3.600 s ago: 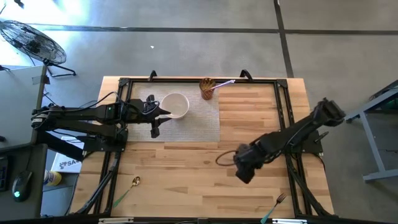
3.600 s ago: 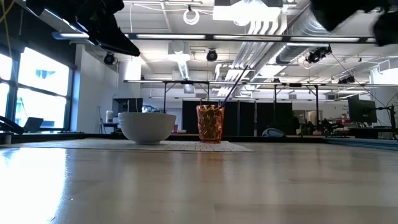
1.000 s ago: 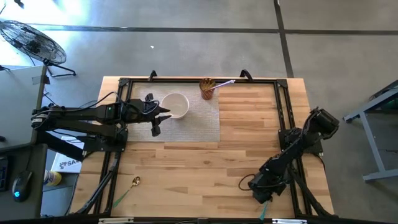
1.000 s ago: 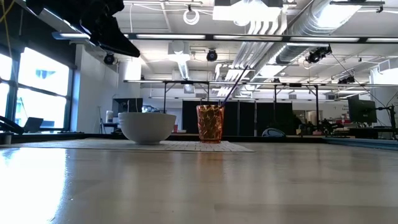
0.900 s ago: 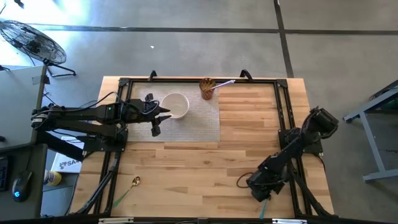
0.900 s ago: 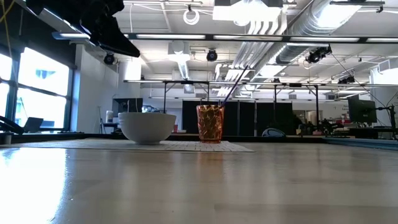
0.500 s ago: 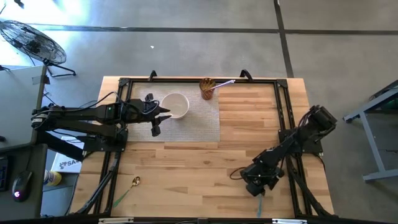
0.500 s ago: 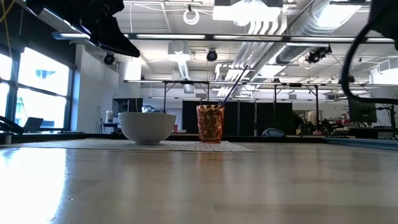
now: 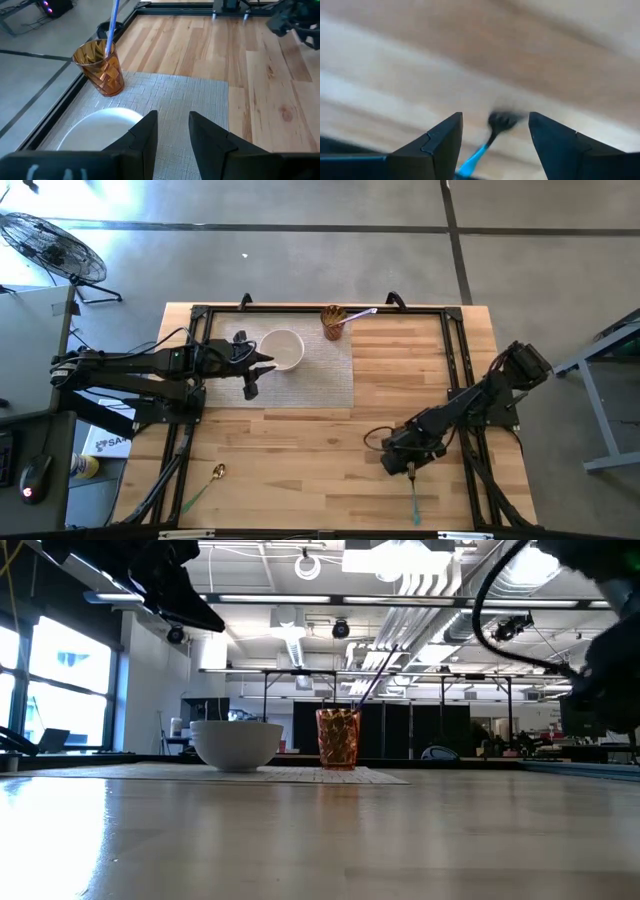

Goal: Pick & Place Utensil
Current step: Put the blue fork into the white bowl

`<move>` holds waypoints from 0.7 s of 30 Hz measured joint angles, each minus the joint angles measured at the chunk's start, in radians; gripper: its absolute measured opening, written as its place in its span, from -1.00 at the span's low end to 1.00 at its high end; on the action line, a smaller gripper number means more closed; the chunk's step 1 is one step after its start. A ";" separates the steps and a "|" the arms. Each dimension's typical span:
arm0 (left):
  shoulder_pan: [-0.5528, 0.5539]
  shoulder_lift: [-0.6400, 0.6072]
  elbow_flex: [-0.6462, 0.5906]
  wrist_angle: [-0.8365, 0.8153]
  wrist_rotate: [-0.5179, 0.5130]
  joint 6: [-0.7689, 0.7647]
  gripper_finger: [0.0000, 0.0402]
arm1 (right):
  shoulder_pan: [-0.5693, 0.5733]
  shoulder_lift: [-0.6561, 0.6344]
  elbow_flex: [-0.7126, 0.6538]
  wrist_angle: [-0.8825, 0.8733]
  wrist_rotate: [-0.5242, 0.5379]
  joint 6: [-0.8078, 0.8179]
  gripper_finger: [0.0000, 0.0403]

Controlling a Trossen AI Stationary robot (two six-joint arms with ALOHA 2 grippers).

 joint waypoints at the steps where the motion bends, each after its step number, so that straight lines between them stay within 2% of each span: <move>1: 0.000 0.000 0.000 0.000 0.000 0.000 -0.46 | 0.015 0.000 0.011 0.005 0.000 0.023 0.10; 5: 0.000 0.000 0.000 -0.002 0.000 0.000 -0.46 | 0.066 -0.002 0.025 -0.003 0.000 0.111 0.08; 10: 0.000 0.000 0.000 -0.002 0.001 0.000 -0.46 | 0.118 0.015 0.025 0.002 -0.040 0.228 -0.06; 21: 0.000 0.000 0.000 -0.002 0.002 0.000 -0.46 | 0.120 0.083 0.025 0.094 -0.048 0.234 -0.42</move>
